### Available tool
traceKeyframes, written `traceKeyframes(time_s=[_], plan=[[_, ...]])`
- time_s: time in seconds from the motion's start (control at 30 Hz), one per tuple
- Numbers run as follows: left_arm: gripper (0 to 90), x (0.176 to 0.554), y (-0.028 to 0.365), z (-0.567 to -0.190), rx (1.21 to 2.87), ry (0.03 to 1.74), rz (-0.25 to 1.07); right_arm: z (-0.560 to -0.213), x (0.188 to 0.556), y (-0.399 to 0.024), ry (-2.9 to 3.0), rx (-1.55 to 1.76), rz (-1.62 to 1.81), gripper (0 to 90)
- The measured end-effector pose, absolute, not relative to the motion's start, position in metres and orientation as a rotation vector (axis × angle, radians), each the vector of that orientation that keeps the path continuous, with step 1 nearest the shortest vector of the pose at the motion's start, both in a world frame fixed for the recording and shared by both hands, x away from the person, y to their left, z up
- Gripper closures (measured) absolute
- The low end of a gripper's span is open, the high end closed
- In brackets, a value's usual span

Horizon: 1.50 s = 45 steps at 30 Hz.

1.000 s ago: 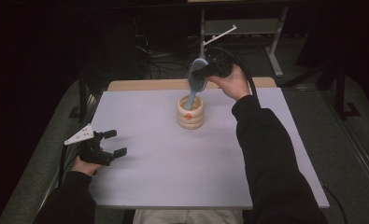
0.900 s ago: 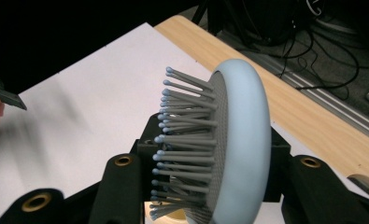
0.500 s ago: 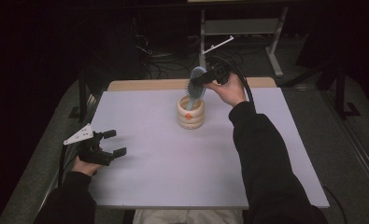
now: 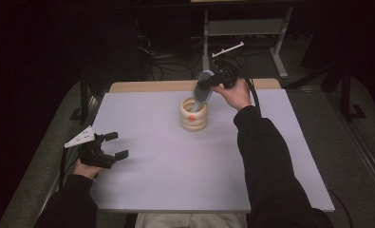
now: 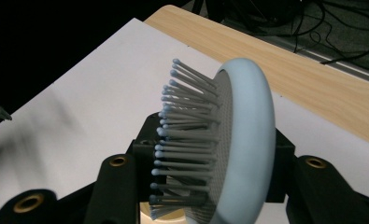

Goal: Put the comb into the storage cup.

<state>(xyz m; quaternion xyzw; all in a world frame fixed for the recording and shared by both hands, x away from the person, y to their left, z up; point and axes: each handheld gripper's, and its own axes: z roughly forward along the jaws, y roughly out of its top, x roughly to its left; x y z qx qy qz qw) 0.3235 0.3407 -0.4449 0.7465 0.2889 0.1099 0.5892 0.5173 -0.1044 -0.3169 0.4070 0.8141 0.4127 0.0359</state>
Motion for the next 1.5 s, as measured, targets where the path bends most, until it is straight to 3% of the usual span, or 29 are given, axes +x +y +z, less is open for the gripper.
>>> traceKeyframes(time_s=[0.53,0.83,0.9,1.5], plan=[[0.0,0.324,0.341,-0.445,1.736,0.673,0.251,-0.321,0.522,-0.113,2.500,1.342,1.255,30.7],[0.0,0.324,0.340,-0.445,1.738,0.673,0.251,-0.316,0.511,-0.118,2.472,1.275,1.210,9.5],[0.0,0.324,0.340,-0.445,1.737,0.674,0.251,-0.316,0.509,-0.120,2.465,1.278,1.191,0.0],[0.0,0.324,0.341,-0.445,1.727,0.679,0.259,-0.308,0.473,-0.150,2.378,1.164,1.253,0.0]])
